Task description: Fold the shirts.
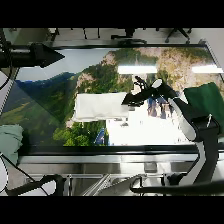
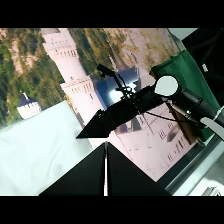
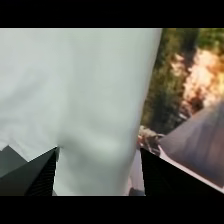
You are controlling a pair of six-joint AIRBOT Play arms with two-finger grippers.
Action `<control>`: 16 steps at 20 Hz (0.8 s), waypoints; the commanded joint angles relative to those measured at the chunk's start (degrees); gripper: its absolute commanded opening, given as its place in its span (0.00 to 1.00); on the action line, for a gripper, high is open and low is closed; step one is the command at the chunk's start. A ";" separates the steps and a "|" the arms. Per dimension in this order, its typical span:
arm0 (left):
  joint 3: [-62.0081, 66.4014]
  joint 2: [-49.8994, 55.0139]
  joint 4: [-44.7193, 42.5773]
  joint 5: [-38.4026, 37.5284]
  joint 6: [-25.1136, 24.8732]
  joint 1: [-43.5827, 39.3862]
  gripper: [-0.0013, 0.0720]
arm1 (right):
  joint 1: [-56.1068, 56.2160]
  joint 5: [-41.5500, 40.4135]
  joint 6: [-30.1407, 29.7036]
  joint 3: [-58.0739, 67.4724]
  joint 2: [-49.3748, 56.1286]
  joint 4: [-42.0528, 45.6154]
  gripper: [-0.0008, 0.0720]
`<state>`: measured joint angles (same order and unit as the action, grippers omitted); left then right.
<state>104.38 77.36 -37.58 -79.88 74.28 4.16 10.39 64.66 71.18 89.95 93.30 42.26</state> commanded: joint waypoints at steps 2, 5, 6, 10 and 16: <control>0.04 0.07 0.04 0.13 -0.85 0.04 0.04 | -0.02 -0.13 -4.59 -0.09 3.26 -9.18 0.80; 0.04 0.07 0.04 0.00 -0.85 0.04 0.04 | 0.46 0.68 -9.49 -0.09 5.79 -19.34 0.51; 0.04 0.07 0.04 -0.15 -0.85 0.04 0.04 | 0.52 1.60 -11.98 -0.07 5.99 -22.01 0.26; 0.04 0.07 0.04 -0.83 -0.85 0.04 0.04 | -1.14 4.85 -14.25 1.31 1.31 -25.83 0.05; 0.04 0.04 0.04 -1.22 -0.85 0.04 0.04 | -17.55 4.79 -13.29 3.76 -13.84 -25.57 0.05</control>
<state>104.38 77.41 -37.52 -80.88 73.45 4.16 0.23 69.17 57.78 92.77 85.30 17.37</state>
